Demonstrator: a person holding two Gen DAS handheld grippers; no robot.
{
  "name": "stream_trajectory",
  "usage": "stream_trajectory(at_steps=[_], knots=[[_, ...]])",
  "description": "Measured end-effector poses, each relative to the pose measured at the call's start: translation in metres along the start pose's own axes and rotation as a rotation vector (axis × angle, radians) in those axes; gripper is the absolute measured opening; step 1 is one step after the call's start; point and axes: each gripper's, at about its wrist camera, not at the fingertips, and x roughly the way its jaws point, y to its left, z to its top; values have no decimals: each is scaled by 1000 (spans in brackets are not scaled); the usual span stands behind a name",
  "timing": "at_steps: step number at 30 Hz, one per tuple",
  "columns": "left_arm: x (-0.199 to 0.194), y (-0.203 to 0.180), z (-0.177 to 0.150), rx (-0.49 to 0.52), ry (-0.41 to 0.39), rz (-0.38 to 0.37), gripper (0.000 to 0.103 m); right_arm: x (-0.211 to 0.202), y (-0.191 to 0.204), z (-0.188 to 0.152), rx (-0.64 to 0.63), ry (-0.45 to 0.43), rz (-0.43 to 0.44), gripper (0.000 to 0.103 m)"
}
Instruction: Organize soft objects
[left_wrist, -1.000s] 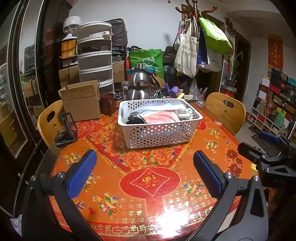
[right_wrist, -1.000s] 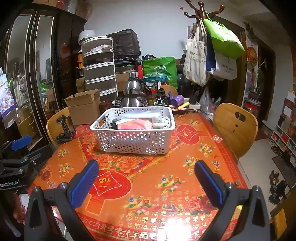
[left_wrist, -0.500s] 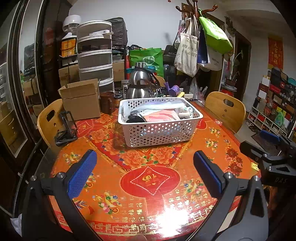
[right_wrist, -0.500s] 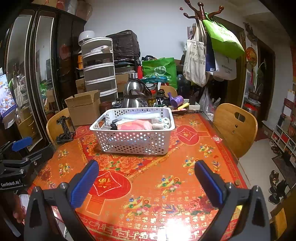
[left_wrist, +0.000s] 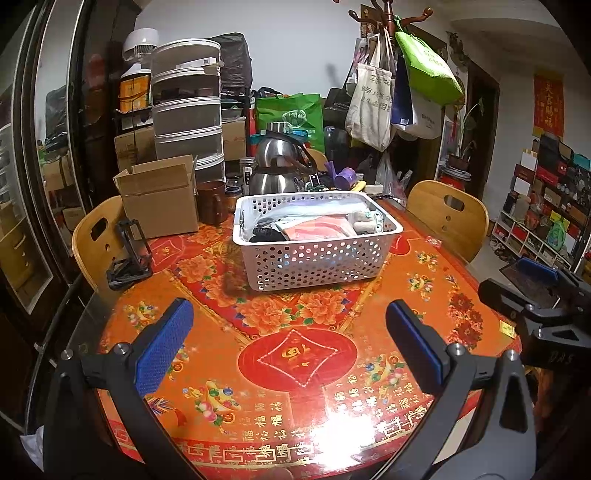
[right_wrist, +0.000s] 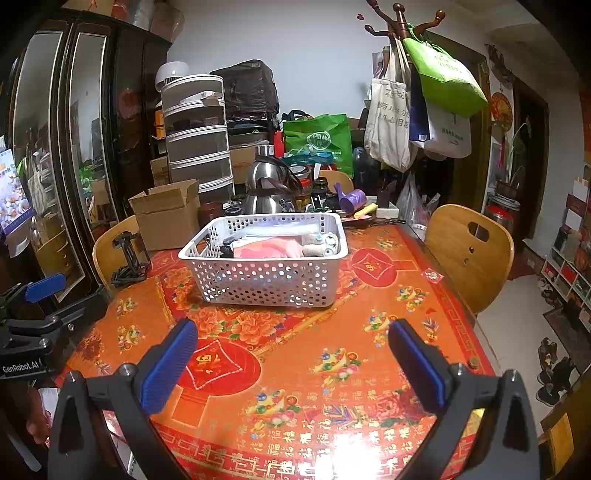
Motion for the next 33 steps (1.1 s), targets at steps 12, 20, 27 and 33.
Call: stream_trajectory(at_steps=[12, 20, 27, 33], knots=[[0, 0, 0, 0, 0, 1, 103, -2, 1, -1, -6, 3, -1, 103], [0, -1, -1, 3, 2, -3, 103, -2, 1, -1, -4, 3, -1, 103], [0, 1, -1, 1, 4, -7, 103, -3, 1, -1, -4, 4, -2, 103], [1, 1, -1, 8, 6, -15, 103, -3, -1, -2, 0, 8, 0, 103]])
